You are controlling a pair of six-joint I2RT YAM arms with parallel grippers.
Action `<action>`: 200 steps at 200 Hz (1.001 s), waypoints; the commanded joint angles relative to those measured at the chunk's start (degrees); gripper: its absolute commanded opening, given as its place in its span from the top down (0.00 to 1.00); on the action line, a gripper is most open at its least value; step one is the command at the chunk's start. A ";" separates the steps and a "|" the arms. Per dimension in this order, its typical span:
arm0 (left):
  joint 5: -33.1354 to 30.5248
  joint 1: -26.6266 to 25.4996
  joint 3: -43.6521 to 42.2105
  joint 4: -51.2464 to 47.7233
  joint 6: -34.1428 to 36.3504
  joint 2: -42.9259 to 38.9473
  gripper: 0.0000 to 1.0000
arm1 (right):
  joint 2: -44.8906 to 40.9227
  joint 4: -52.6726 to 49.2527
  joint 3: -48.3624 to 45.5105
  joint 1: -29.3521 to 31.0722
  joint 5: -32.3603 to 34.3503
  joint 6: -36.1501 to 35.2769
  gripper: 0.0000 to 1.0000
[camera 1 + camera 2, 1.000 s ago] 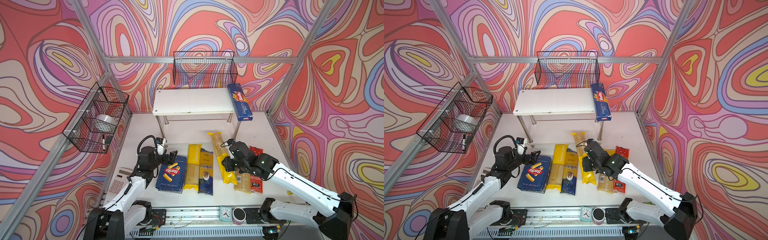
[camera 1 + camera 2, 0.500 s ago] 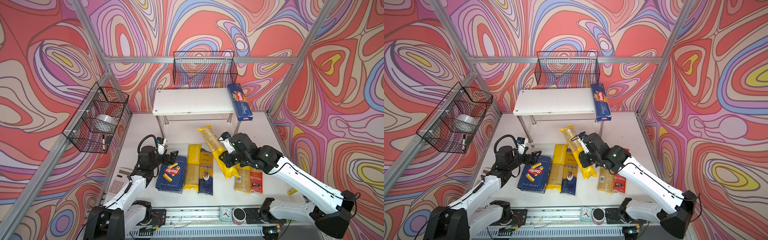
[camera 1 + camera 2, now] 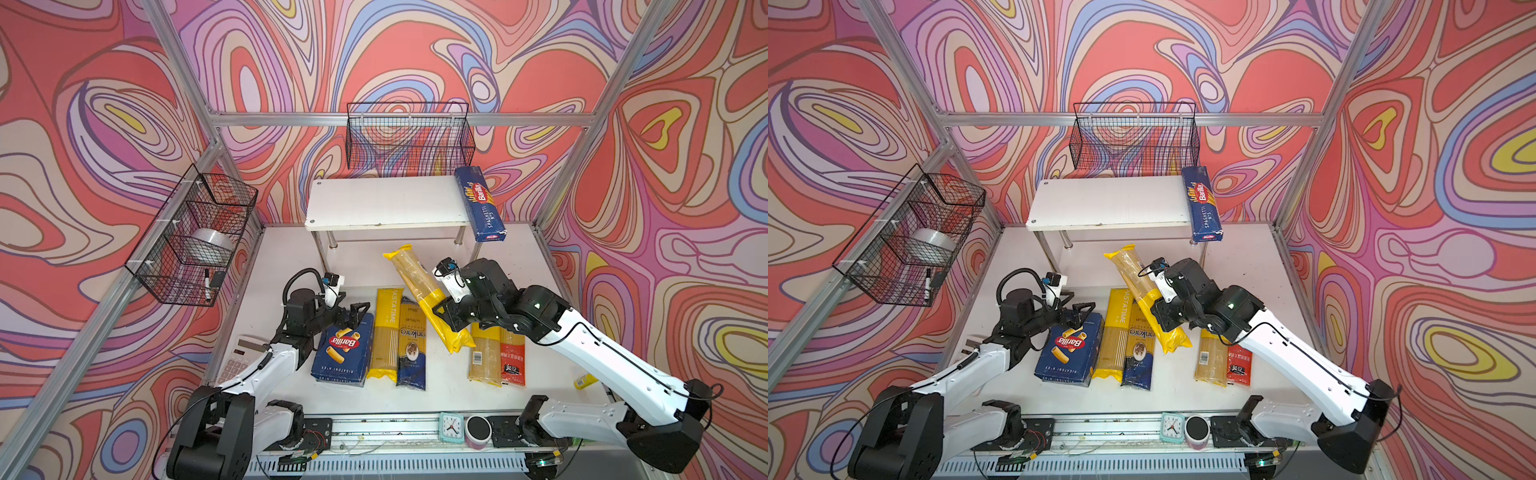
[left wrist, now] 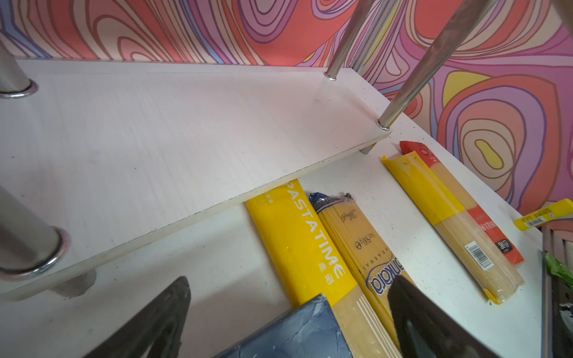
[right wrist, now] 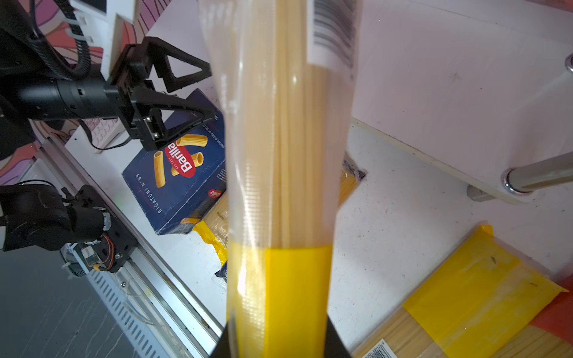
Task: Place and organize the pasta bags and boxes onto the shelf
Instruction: 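Lift the yellow spaghetti bag upright and carry it toward the shelf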
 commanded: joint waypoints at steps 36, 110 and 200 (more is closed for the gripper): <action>2.12 -0.25 -0.02 5.03 0.05 3.75 0.00 | -2.52 4.59 6.97 0.62 0.18 -1.63 0.99; 2.80 -0.27 0.58 4.22 0.28 4.19 0.00 | -0.21 2.53 15.31 0.66 7.33 0.11 1.00; 2.86 -0.24 0.83 3.90 0.30 4.41 0.00 | 7.81 -0.63 26.68 0.65 17.44 -0.69 1.00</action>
